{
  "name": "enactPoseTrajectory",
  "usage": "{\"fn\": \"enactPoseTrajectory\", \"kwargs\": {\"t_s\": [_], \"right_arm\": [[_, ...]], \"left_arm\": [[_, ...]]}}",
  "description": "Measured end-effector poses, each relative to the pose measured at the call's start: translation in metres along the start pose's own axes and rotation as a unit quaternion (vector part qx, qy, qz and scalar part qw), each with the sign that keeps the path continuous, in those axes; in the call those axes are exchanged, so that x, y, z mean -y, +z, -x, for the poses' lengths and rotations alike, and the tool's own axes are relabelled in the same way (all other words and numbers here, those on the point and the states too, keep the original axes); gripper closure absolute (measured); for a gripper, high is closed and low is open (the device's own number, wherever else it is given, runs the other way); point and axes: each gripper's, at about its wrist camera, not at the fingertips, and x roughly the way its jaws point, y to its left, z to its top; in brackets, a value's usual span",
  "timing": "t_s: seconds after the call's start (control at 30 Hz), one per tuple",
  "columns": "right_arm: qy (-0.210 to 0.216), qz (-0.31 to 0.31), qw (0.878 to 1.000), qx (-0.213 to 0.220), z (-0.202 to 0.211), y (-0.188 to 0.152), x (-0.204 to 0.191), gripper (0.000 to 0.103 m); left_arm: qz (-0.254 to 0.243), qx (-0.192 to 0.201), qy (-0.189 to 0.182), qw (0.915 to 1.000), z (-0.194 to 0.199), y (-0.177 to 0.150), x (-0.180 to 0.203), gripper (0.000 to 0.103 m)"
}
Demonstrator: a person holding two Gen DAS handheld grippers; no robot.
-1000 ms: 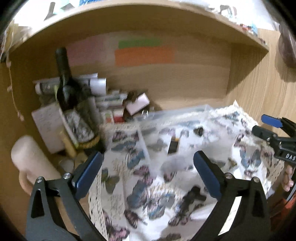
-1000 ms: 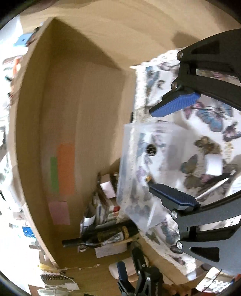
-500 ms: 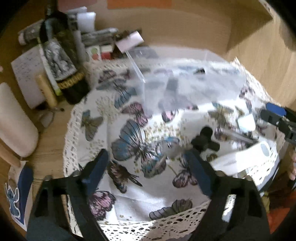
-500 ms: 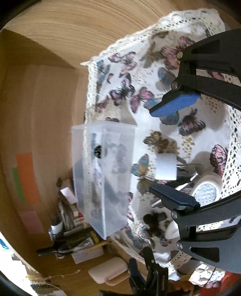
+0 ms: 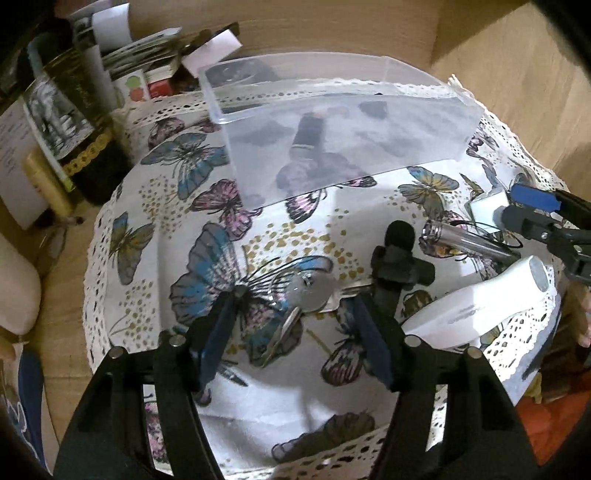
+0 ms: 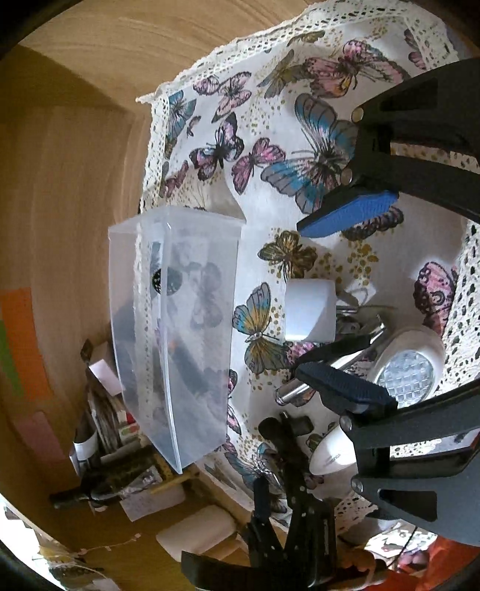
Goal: Organize rigid objects
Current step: 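Move both tools back over the cloth toward the keys and white plug, then grasp the keys with left tool while right tool grasps the white plug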
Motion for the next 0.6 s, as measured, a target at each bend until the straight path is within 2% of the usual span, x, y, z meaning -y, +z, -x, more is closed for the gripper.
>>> {"fn": "enactPoseTrajectory", "kwargs": {"t_s": [0.17,0.23,0.3,0.33,0.37,0.6], "right_arm": [[0.012,-0.006,1.0,-0.007,-0.006,0.0,0.0,0.049],[0.02,-0.01,1.0,-0.012,-0.009,0.0,0.001,0.05],[0.023,-0.012,0.999,-0.018,-0.013,-0.001,0.002,0.051],[0.023,-0.012,0.999,-0.02,-0.015,-0.001,0.002,0.057],[0.023,-0.013,0.999,-0.022,-0.016,-0.001,0.001,0.067],[0.024,-0.018,1.0,-0.007,-0.014,-0.001,0.0,0.067]], "left_arm": [[-0.003,0.01,-0.012,0.9999,0.0,0.003,0.006,0.059],[0.004,0.015,-0.014,0.9998,0.0,0.004,0.006,0.069],[0.008,0.017,-0.017,0.9997,0.0,0.004,0.005,0.07],[0.009,0.019,-0.017,0.9996,0.001,0.005,0.006,0.072],[0.01,0.02,-0.018,0.9996,0.002,0.005,0.006,0.096],[0.032,0.025,-0.022,0.9989,0.005,0.002,-0.003,0.097]]}}
